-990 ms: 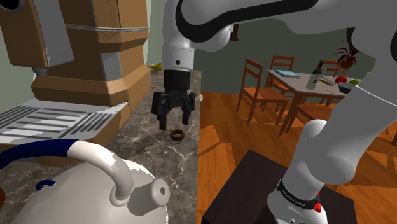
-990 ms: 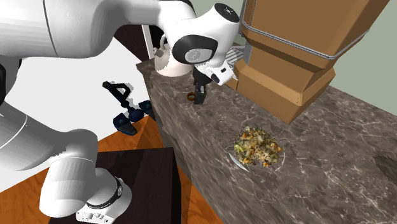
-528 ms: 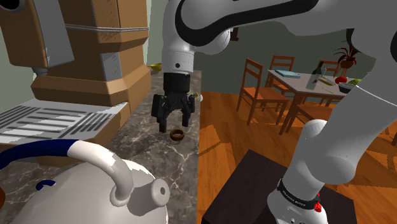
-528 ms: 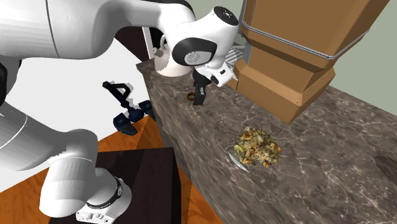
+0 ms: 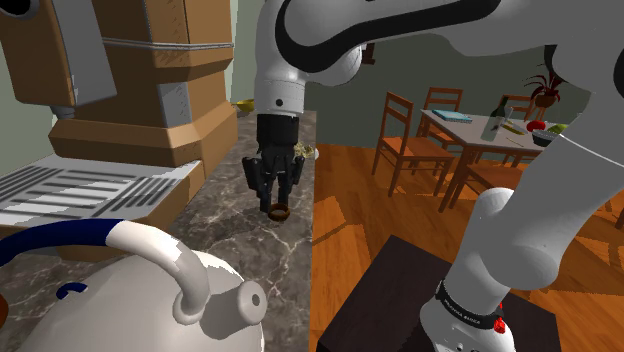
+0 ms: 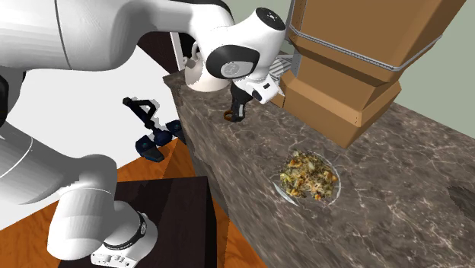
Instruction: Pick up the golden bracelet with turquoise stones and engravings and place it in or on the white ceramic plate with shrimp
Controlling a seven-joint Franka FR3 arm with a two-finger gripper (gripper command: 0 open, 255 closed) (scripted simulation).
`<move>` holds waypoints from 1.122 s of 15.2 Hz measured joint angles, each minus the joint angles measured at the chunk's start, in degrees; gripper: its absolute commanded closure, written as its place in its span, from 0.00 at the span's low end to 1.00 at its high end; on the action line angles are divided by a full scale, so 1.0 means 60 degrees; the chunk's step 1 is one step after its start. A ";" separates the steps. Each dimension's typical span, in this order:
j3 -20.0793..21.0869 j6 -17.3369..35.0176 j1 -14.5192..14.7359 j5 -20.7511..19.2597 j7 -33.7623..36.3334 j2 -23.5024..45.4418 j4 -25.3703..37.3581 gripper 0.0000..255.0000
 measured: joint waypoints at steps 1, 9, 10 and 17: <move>0.0000 0.0000 0.0000 0.0000 0.0000 0.0000 0.0000 1.00; -0.0054 -0.0617 -0.0022 -0.0050 0.0176 -0.0056 0.0584 1.00; -0.0056 -0.0718 -0.0020 -0.0055 0.0217 -0.0064 0.0684 1.00; -0.0128 -0.1574 -0.0050 -0.0115 0.0464 -0.0055 0.1581 1.00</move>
